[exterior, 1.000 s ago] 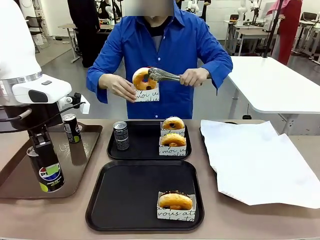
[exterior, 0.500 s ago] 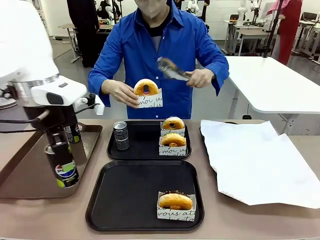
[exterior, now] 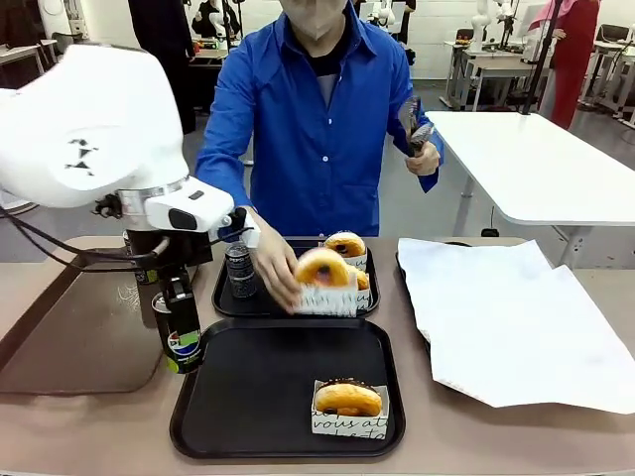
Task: Set up donuts and drinks on trays.
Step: Pick up one Pepsi coke from the Handle tray and place it on the Flat Tray without a Pepsi coke.
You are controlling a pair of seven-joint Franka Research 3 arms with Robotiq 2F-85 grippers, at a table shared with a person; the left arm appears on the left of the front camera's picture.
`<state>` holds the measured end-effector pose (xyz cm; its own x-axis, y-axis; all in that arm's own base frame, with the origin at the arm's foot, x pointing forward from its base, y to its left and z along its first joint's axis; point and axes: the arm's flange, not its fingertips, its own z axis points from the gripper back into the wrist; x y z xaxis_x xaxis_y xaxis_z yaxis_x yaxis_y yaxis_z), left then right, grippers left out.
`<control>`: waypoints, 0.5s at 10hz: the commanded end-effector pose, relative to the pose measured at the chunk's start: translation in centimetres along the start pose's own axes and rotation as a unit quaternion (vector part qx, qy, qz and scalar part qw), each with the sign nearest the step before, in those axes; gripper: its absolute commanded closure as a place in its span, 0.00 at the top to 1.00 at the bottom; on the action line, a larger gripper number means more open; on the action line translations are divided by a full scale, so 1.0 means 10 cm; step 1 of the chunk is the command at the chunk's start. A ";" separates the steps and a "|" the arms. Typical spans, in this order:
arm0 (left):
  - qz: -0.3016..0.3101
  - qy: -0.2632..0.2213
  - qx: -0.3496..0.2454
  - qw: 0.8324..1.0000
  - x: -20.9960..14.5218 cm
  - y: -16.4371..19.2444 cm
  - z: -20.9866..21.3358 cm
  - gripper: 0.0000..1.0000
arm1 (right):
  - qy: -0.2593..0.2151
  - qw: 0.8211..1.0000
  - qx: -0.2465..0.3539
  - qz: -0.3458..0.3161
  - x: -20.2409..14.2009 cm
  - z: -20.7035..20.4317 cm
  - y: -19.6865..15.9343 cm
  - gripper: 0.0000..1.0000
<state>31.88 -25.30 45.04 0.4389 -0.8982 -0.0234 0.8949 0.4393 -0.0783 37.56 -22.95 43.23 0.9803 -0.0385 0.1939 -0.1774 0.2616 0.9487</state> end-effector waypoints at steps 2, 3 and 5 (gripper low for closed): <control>-0.009 0.005 0.019 1.000 -1.07 -0.54 0.62 0.59 | 0.000 1.000 0.000 0.001 -0.01 0.00 0.01 1.00; -0.005 0.008 0.019 1.000 -1.17 -0.58 0.59 0.59 | 0.000 1.000 0.000 0.001 -0.01 0.00 0.01 1.00; 0.004 -0.003 0.014 1.000 -1.18 -0.56 0.54 0.59 | 0.000 1.000 0.000 0.001 -0.01 0.00 0.01 1.00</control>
<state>21.03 -16.86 52.13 0.4639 -0.8853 -0.0333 0.8835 0.4651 -0.0561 37.56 -22.96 43.21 0.9803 -0.0386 0.1936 -0.1771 0.2615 0.9488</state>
